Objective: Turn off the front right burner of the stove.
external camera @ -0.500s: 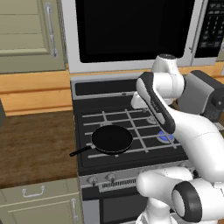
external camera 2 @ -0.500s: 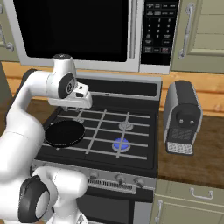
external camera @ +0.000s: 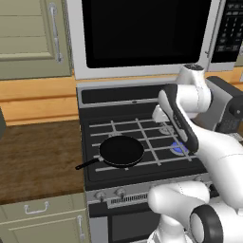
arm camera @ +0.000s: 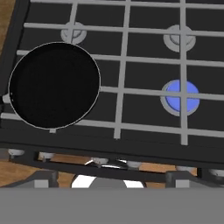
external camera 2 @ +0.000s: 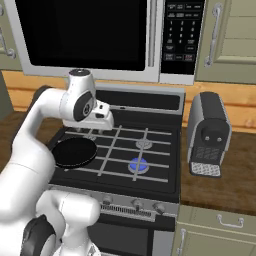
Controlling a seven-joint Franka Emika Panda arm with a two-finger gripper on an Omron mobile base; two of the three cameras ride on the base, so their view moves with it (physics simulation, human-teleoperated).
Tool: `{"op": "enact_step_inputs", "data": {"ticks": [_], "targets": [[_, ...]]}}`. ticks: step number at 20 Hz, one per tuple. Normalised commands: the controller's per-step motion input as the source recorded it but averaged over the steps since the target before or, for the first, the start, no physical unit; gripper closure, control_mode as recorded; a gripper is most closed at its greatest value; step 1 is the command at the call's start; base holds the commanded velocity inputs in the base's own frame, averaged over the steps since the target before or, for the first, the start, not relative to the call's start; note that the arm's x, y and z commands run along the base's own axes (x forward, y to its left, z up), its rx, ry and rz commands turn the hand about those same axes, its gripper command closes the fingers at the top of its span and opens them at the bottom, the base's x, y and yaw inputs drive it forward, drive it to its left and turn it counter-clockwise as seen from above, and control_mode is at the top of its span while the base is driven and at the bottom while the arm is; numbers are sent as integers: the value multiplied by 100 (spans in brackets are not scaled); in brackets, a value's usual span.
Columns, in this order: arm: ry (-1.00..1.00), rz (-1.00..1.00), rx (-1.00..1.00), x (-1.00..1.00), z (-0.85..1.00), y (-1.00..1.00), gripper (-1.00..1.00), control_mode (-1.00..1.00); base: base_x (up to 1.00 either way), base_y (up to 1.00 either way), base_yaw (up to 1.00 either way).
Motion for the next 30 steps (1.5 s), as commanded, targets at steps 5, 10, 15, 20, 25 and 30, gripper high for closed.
{"op": "enact_step_inputs", "data": {"ticks": [5,10,15,20,25,30], "targets": [[-2,0,0,-36,-22,-47,-100,-100,0,0,0],[-2,1,0,-20,-32,-72,-100,-100,0,0,0],[-3,3,0,-1,-24,-71,-100,-100,0,0,0],[-4,4,0,-5,-28,-67,-100,-100,0,0,0],[-3,6,0,-8,-29,-68,-100,-100,0,0,0],[-20,9,-2,-1,-40,-51,-100,-100,0,0,0]]}}
